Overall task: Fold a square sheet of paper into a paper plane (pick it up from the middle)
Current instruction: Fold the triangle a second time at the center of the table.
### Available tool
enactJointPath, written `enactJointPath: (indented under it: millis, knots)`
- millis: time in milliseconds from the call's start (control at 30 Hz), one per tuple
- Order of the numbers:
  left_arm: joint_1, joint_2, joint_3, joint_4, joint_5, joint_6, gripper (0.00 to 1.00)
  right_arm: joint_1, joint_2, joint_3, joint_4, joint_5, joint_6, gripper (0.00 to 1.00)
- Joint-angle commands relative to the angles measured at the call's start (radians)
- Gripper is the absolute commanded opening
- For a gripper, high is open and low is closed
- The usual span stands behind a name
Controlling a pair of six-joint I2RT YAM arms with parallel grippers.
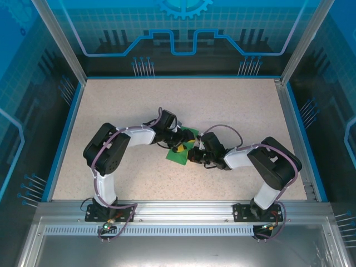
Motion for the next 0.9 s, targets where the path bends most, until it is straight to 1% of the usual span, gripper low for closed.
enactJointPath:
  millis: [0, 167, 267, 333, 500, 600, 700, 767, 867]
  knots:
    - [0.029, -0.052, 0.052, -0.082, 0.035, 0.065, 0.67, 0.026, 0.073, -0.020, -0.188, 0.088, -0.038, 0.00]
    - [0.040, -0.087, 0.115, -0.222, 0.043, 0.167, 0.67, 0.027, 0.081, -0.019, -0.177, 0.081, -0.037, 0.00]
    - [0.038, -0.102, 0.112, -0.288, 0.040, 0.213, 0.66, 0.028, 0.081, -0.016, -0.171, 0.075, -0.035, 0.00]
    - [0.038, -0.112, 0.089, -0.311, 0.040, 0.234, 0.62, 0.028, 0.079, -0.009, -0.178, 0.072, -0.038, 0.00]
    - [0.033, -0.100, 0.045, -0.346, 0.024, 0.296, 0.49, 0.028, 0.071, -0.006, -0.186, 0.069, -0.040, 0.00]
    - [0.029, -0.069, 0.049, -0.343, 0.024, 0.322, 0.40, 0.028, 0.064, 0.000, -0.197, 0.068, -0.045, 0.00]
    - [0.028, -0.039, 0.059, -0.323, 0.022, 0.331, 0.37, 0.028, 0.056, 0.001, -0.204, 0.070, -0.046, 0.00]
    - [0.027, -0.019, 0.065, -0.317, 0.021, 0.339, 0.34, 0.028, 0.053, 0.003, -0.210, 0.070, -0.046, 0.00]
    - [0.026, 0.003, 0.080, -0.342, -0.002, 0.366, 0.32, 0.027, 0.048, 0.002, -0.213, 0.071, -0.047, 0.00]
